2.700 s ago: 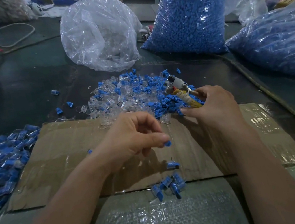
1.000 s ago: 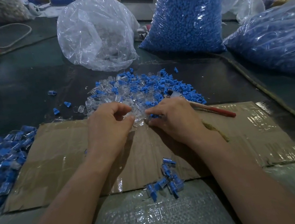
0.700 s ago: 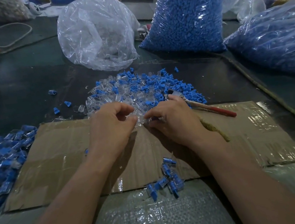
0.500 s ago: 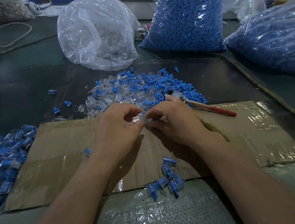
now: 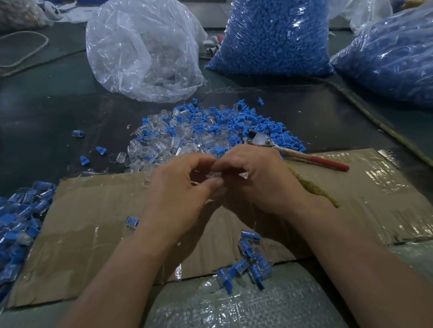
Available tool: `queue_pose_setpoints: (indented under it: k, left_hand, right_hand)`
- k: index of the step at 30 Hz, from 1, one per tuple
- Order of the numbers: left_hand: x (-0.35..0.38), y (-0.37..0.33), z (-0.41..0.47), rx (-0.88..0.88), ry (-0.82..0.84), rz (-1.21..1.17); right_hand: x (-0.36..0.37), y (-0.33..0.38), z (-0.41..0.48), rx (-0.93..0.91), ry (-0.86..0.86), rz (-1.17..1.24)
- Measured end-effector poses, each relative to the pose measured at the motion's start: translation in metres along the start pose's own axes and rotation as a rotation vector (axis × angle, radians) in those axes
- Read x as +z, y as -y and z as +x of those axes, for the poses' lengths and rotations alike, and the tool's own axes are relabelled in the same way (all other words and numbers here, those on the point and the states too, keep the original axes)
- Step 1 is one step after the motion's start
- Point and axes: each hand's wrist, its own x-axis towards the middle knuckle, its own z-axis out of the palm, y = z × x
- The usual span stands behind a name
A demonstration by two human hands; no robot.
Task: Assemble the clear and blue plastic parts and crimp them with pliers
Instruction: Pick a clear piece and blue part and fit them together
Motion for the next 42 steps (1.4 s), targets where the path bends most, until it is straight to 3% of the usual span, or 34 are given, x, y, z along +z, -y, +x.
queue_pose_setpoints:
  k: [9,17,26,42]
  left_hand:
    - [-0.003,-0.003,0.001,-0.091,-0.058,-0.102]
    - [-0.010,-0.005,0.003,-0.287,-0.056,-0.619]
    - [-0.011,-0.003,0.003,-0.338,-0.003,-0.813]
    - [-0.007,-0.003,0.004,-0.263,0.024,-0.733]
  right_hand:
    - [0.000,-0.002,0.001,0.104,-0.150,0.103]
    - [-0.007,0.000,-0.002,0.212,-0.232,0.340]
    - [-0.007,0.007,-0.004,0.197,-0.249,0.509]
    - [-0.009,0.015,-0.003,0.238,-0.158,0.580]
